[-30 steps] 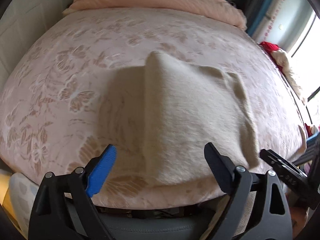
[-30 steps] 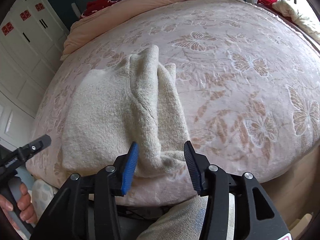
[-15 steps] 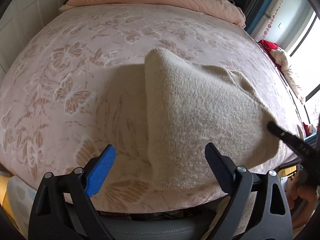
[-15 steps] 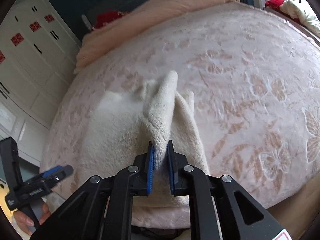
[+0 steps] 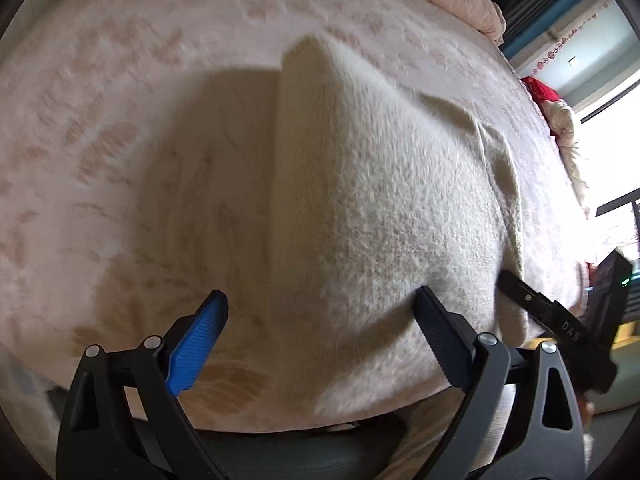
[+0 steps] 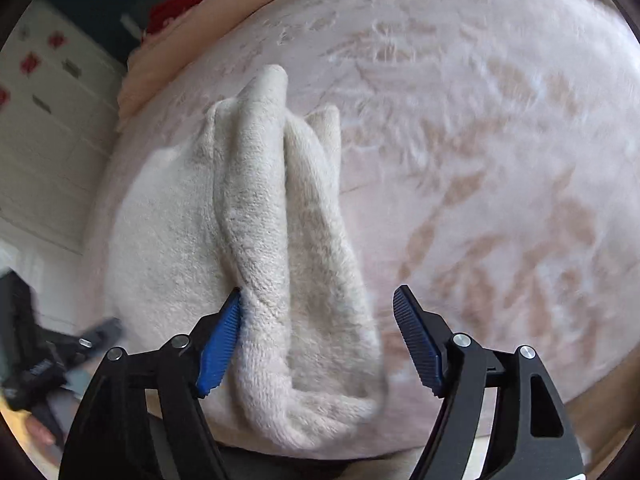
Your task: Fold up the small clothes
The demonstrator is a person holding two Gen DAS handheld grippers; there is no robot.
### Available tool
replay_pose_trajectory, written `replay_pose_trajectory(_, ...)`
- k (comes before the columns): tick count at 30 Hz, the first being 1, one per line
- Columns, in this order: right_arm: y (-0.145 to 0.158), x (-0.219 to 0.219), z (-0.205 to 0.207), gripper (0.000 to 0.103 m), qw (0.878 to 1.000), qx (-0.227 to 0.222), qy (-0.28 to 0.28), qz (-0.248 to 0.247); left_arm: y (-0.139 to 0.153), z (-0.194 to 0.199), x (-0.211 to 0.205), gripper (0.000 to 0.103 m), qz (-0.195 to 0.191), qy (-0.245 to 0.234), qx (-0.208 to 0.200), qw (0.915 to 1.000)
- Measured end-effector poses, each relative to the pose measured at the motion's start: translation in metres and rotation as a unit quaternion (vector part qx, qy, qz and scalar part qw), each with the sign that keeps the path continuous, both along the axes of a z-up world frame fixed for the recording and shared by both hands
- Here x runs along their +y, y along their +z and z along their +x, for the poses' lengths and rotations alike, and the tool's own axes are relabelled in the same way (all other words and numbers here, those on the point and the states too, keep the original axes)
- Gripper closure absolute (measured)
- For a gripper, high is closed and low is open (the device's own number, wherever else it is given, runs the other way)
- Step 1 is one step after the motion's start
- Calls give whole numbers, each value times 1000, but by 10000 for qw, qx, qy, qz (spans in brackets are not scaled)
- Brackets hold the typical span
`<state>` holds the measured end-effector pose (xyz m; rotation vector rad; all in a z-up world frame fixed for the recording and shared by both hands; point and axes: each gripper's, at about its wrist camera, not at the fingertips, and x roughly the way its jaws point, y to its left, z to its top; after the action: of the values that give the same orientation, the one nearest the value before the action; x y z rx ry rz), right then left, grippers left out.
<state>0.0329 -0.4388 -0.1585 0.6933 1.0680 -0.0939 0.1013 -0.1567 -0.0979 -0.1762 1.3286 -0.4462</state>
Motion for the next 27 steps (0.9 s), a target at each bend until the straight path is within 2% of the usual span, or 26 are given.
replay_pose_trajectory(2,-11,0,2,27,9991,-22,-32,433,-14,6,-4,6,-25,7,251,9997)
replay_pose_trajectory(4,-17,1,3,18,9981,-99,-104,591,-24,10,-10,5,-100,-8,413,9991)
replay_pose_trajectory(5,-19,3,5,17,9980,-140,-87,612,-27,11,-13,5,-150,-31,461,9988)
replay_pose_trajectory(12,-23,4,24,16,9981,-160,-72,598,-31,15,-35,5,82,-173,237,9995)
replay_pose_trajectory(13,-23,5,27,21,9981,-163,-71,591,-30,16,-39,5,132,-216,218,9994)
replay_pose_trajectory(14,-22,5,28,28,9981,-171,-63,586,-27,16,-42,11,157,-276,190,9993)
replay_pose_trajectory(15,-21,5,29,49,9976,-202,-34,658,-21,14,-46,18,242,-352,126,9990)
replay_pose_trajectory(16,-20,4,29,56,9960,-235,-69,863,-15,12,-49,24,309,-417,53,9986)
replay_pose_trajectory(18,-9,8,31,64,9962,-252,-132,827,-1,7,-53,44,462,-617,-136,9969)
replay_pose_trajectory(21,13,14,23,68,9966,-389,-149,715,20,-2,-51,53,553,-803,-331,9947)
replay_pose_trajectory(27,65,33,-25,68,9965,-657,-203,473,67,-45,-42,55,506,-1073,-607,9911)
